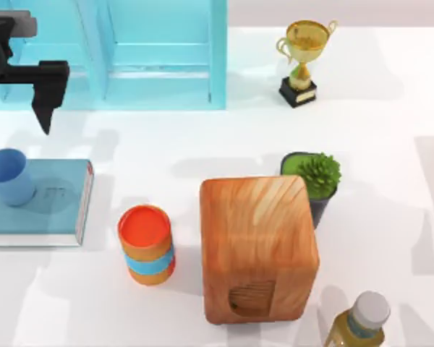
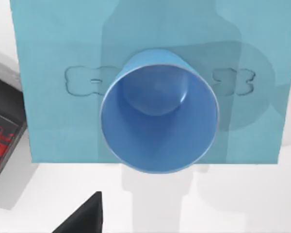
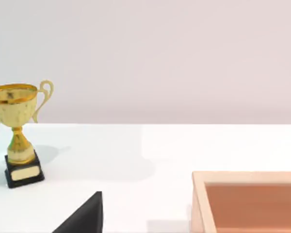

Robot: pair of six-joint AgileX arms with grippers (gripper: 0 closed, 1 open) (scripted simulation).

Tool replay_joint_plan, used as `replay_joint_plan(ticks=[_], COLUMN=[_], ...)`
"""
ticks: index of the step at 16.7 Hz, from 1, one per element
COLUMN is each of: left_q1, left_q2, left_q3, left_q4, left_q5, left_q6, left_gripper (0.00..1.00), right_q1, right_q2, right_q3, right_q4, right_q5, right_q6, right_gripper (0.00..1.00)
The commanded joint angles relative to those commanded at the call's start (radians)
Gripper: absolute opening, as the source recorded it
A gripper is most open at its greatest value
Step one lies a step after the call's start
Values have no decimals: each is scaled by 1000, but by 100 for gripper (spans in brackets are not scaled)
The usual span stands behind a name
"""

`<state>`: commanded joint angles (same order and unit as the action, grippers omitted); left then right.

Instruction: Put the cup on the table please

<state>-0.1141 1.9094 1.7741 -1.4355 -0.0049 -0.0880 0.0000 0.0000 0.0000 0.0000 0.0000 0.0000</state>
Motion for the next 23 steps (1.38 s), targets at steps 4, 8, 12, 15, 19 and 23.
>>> replay_joint_plan(ticks=[4,8,12,15,19,23], left_q1=[6,3,5,5,5,5], left_q2=[-2,4,21,33,35,35], left_q3=[-3,-74,-248,-339,-351,-351], left_q4=[2,74,277,374,386,386], left_q5=[0,0,0,0,0,0], left_q6=[0,4,5,6,6,6], left_gripper=[100,100,100,100,100,77], right_q1=[0,0,0,0,0,0], right_q2=[0,0,0,0,0,0], right_q3=[0,0,0,0,0,0], right_q4=[0,0,0,0,0,0], right_q5=[0,0,0,0,0,0], right_q6=[0,0,0,0,0,0], right_gripper=[100,100,100,100,100,100])
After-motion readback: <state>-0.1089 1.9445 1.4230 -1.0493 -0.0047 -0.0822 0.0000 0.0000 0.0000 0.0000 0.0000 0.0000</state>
